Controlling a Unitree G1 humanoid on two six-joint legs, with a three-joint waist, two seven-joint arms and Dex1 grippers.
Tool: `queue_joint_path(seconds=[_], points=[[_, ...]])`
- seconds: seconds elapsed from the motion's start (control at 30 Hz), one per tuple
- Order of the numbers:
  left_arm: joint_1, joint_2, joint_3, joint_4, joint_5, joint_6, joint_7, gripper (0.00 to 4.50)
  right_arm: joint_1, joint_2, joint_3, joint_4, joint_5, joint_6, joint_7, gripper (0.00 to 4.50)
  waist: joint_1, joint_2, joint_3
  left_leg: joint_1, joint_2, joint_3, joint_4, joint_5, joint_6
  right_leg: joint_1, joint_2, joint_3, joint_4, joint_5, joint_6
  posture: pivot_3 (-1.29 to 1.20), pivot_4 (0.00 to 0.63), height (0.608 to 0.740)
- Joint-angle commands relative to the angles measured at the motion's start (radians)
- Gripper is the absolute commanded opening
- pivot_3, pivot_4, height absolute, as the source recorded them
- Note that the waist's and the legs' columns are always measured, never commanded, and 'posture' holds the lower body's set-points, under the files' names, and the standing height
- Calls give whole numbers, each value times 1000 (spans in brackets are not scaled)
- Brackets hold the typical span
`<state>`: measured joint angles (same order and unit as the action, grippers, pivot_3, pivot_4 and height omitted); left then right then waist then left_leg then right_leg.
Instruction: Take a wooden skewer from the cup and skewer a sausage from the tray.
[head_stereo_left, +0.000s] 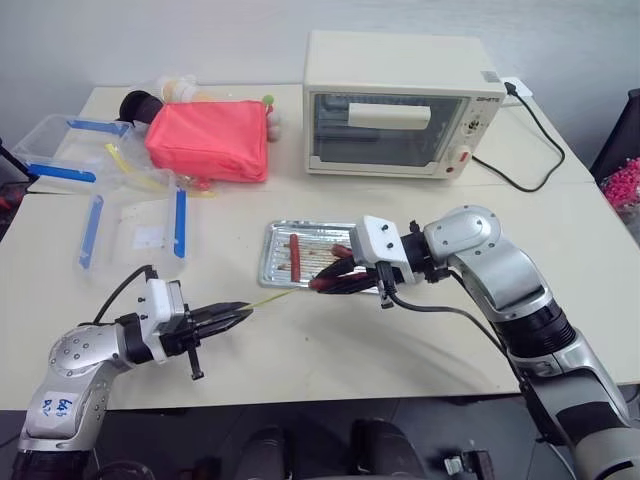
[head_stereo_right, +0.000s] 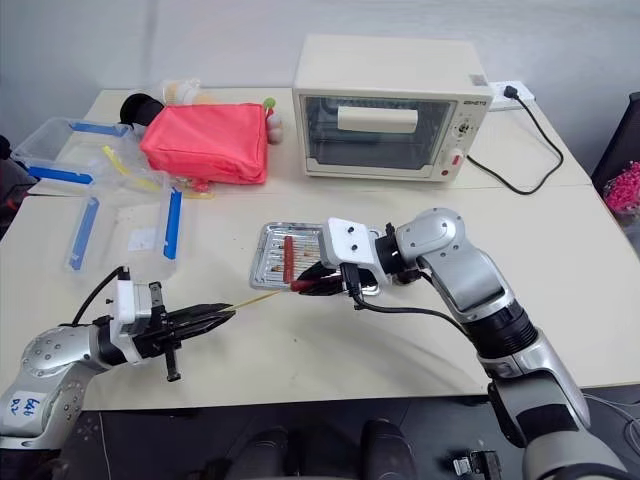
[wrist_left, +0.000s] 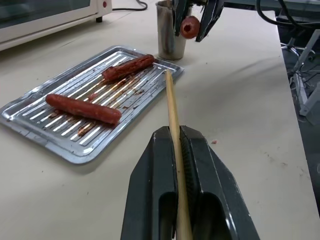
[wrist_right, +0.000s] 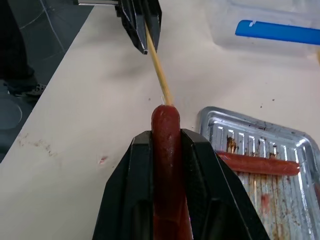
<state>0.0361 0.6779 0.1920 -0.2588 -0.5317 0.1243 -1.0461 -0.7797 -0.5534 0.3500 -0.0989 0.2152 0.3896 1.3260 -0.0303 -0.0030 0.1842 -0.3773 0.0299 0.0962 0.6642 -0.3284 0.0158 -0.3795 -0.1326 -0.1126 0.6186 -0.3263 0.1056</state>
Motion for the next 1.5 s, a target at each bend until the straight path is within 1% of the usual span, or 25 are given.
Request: queue_joint_path(seconds=[0.03,0.23,0.63,1.5], points=[[-2,11,-3,-58,-32,23,-14,0,-1,-21,19,-18,-22,-15,7,792,0,0,0,0,0,0,0,0,0,0,0,0,0,0,0,0,150,740],[-13,2,-15,-78,-27,47,-3,0,-12,-11,41,12,-44,-37,8,792,2,0,0,0,0,0,1,0,0,0,0,0,0,0,0,0,150,740],[-18,-2,-47,-75,-9,43,-3,0,-22,9,42,6,-44,-34,9,792,2,0,0,0,0,0,1,0,0,0,0,-1,0,0,0,0,150,740],[4,9,-31,-64,-9,42,-6,0,-14,-25,16,33,-41,-58,21,792,2,0,0,0,0,0,1,0,0,0,0,-1,1,0,0,0,150,740]])
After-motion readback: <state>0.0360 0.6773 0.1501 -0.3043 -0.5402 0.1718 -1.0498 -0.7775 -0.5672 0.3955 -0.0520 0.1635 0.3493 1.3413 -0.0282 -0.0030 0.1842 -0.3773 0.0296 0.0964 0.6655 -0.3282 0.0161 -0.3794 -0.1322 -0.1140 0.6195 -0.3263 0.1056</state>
